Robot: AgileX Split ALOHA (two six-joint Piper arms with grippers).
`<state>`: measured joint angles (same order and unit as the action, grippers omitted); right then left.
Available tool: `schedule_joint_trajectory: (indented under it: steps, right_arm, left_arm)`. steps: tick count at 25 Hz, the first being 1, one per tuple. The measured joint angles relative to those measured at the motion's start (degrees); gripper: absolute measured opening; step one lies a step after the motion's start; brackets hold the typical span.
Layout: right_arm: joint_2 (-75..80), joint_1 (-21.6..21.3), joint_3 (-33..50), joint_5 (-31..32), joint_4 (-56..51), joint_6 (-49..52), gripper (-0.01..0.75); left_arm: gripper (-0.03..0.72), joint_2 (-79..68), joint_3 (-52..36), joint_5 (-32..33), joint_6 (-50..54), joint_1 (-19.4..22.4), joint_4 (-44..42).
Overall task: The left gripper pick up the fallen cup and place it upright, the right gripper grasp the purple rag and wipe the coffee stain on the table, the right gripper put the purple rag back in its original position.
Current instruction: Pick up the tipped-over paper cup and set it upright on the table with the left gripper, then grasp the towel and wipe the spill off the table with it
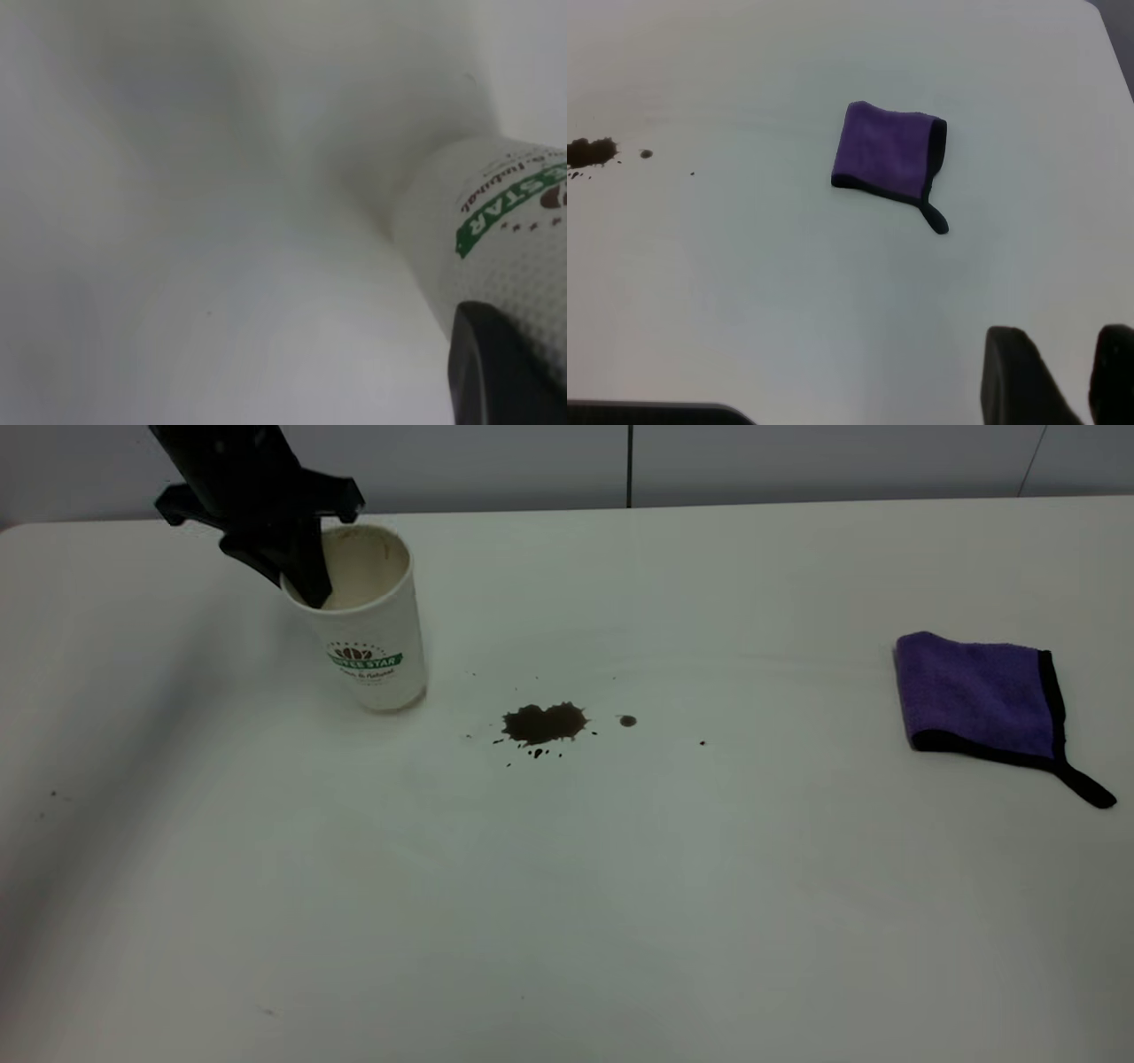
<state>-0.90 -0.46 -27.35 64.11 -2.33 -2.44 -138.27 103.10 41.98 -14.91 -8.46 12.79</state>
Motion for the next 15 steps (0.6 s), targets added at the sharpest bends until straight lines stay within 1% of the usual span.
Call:
schedule_joint_trajectory:
  steps: [3,4,7,9,11,12,13,15]
  right_arm:
    - [0.00,0.00,0.00,0.00,0.00,0.00,0.240]
    - [0.00,0.00,0.00,0.00,0.00,0.00,0.240]
    - [0.00,0.00,0.00,0.00,0.00,0.00,0.240]
    - [0.00,0.00,0.00,0.00,0.00,0.00,0.240]
    - [0.00,0.00,0.00,0.00,0.00,0.00,0.240]
    - [0.00,0.00,0.00,0.00,0.00,0.00,0.240]
    - [0.00,0.00,0.00,0.00,0.00,0.00,0.240]
    - [0.00,0.00,0.00,0.00,0.00,0.00,0.240]
  left_arm:
    - [0.104,-0.93,0.00,-0.79,-0.14,0.00,1.11]
    - [0.150,-1.00,0.00,-0.99,-0.14,0.00,1.60]
    - [0.343,-0.51,0.06,-0.93,-0.56,0.00,2.77]
    - [0.511,0.94,0.06,-0.30,-1.21,0.00,2.76]
    - [0.646,4.55,0.17,1.67,-1.40,0.00,2.78]
    - [0.686,6.95,0.48,3.39,-1.46,0.00,2.78]
    - [0.706,9.18,0.83,5.04,-1.46,0.00,2.71]
    - [0.712,14.97,1.59,9.38,-1.58,0.00,2.10]
